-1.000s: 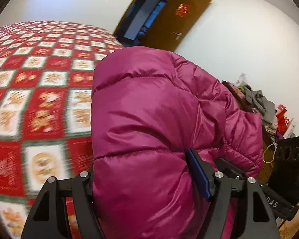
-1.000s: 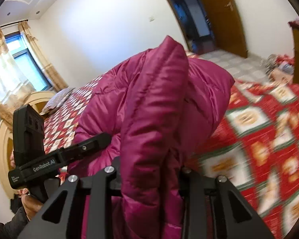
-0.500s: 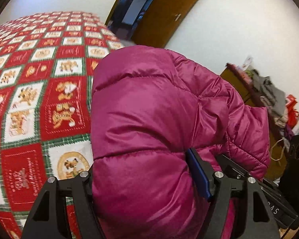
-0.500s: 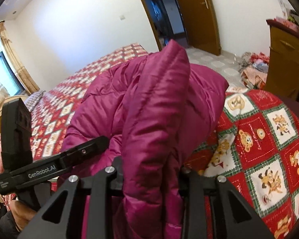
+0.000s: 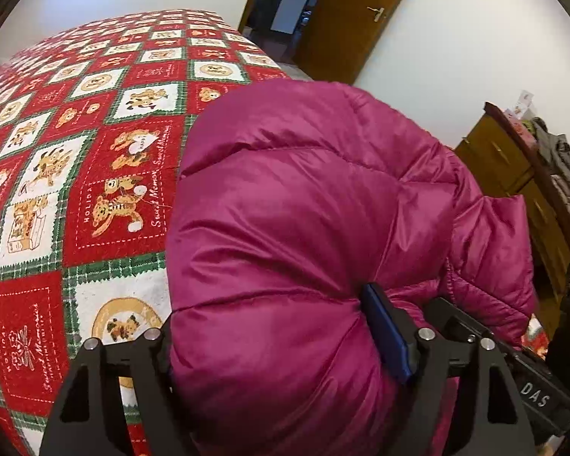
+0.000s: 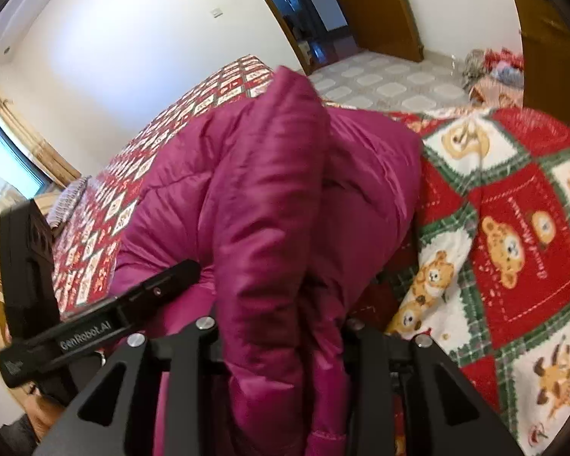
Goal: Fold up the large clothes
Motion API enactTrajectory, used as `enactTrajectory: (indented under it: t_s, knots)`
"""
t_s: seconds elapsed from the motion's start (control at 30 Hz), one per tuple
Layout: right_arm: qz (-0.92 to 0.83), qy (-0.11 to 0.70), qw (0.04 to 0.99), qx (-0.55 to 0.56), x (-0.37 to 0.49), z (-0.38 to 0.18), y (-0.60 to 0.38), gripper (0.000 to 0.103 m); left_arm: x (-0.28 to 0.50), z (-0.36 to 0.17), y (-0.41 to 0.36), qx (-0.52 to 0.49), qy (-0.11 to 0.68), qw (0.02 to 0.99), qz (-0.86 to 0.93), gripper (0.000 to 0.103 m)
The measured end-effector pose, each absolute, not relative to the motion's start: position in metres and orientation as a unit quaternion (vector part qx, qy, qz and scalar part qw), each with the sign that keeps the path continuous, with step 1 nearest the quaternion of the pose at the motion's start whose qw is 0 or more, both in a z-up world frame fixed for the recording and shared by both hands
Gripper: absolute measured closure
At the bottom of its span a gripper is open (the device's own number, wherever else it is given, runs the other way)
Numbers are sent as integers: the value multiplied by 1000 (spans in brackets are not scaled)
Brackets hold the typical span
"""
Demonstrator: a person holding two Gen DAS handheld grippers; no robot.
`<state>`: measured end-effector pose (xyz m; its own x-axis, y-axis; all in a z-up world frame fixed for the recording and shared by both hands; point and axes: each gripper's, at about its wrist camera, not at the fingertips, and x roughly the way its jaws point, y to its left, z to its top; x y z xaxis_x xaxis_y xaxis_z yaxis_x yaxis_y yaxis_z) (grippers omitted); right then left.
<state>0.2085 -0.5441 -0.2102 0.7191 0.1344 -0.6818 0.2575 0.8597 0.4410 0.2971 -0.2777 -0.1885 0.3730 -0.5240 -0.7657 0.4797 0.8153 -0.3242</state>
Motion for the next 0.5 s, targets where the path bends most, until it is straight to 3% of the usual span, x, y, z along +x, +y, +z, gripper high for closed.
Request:
enactTrajectory:
  t_s: [0.23,0.33,0.37,0.5]
  knots:
    - [-28,374,890,260,209,-211,-547,69,292,-195,-279,-12,452,844,-290,16]
    - [-46,369,889,266,201,-208,-551,54,292,-196,-275,-11,453,839,-300,13]
    - [-67,368,891,257,194,-203,-549,44,293,-197,-274,-11,454,838,-303,12]
    - [-124,337,906,226,166,-177,-543,41,294,-195,-274,-6,458,838,-296,12]
